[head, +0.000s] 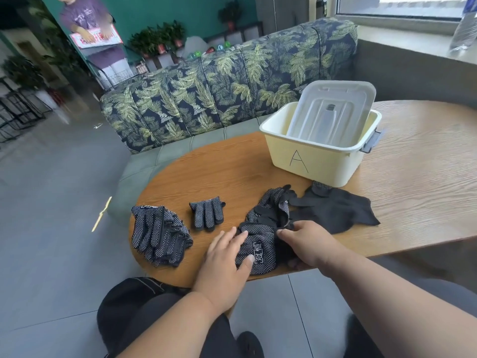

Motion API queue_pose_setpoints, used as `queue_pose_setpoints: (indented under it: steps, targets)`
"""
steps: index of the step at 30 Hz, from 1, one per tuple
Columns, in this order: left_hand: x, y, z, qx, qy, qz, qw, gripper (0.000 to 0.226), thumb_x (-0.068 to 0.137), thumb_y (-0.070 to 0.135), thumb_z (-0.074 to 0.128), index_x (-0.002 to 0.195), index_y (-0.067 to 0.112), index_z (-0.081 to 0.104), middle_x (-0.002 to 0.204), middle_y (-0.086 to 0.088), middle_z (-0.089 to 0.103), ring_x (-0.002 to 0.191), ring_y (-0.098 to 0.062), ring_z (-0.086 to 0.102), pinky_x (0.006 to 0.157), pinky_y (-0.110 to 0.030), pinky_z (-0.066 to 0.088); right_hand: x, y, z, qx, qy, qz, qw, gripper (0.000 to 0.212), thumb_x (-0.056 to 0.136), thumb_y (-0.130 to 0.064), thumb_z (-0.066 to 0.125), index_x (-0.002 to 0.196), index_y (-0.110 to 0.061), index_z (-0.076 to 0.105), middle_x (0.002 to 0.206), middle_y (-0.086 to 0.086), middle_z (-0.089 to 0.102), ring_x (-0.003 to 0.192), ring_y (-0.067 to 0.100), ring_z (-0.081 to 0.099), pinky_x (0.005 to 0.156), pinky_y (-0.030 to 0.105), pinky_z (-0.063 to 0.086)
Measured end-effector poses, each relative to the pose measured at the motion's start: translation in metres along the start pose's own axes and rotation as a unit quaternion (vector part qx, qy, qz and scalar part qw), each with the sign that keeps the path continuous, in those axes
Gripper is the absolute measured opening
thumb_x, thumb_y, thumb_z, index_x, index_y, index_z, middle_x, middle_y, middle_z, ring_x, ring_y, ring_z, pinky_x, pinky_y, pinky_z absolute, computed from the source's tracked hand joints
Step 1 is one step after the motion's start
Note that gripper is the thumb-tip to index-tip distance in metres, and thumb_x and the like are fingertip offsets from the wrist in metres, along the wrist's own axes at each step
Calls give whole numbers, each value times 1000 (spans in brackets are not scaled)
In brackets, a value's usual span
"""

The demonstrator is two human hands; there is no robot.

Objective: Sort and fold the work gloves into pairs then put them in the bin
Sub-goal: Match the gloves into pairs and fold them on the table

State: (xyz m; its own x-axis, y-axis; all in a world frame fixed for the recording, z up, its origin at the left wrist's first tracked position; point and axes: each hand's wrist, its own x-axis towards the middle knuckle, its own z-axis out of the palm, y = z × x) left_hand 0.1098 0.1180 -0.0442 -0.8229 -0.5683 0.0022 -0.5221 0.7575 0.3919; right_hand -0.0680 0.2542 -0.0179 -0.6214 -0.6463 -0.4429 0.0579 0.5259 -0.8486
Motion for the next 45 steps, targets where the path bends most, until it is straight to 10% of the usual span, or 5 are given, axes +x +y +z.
queue_pose_setpoints:
  steps: [12, 18, 23, 36, 45]
  targets:
    - [4, -10, 20, 135, -61, -24, 989, 72, 101, 69, 14, 160, 41, -16, 169, 11, -22, 155, -18, -24, 126, -43, -13, 7, 7, -11, -145, 33, -50, 988, 24, 103, -27, 61, 82, -15, 59, 79, 8, 68, 50, 20, 69, 40, 27, 51]
    - [23, -9, 10, 35, 22, -30, 999, 64, 104, 60, 28, 162, 31, 25, 168, 10, 22, 155, -13, 7, 127, -33, 5, 5, 3, -14, -319, -6, -102, 942, 21, 108, -29, 51, 93, -15, 55, 95, 4, 59, 97, 31, 65, 82, 41, 58]
    - [54, -1, 4, 33, 67, -9, 997, 41, 104, 47, 44, 138, 31, 59, 140, 11, 54, 133, -15, 38, 118, -33, 29, 11, 8, -11, -289, 20, -78, 954, 34, 107, -37, 52, 81, -16, 51, 79, -2, 54, 86, 26, 59, 69, 31, 48]
    - [79, -3, 19, -87, 121, -71, 986, 11, 98, 33, 61, 88, 30, 64, 93, 17, 59, 98, -16, 57, 92, -41, 50, 17, 14, -9, -286, 57, -114, 950, 22, 102, -41, 55, 114, -23, 56, 85, -8, 67, 90, 21, 62, 73, 32, 48]
    - [77, -2, 27, -70, 149, -63, 984, 14, 96, 24, 58, 104, 32, 67, 104, 14, 63, 105, -15, 57, 98, -36, 48, 19, 14, -11, -297, 58, -97, 948, 30, 107, -45, 46, 93, -21, 58, 91, 0, 64, 89, 25, 59, 73, 34, 44]
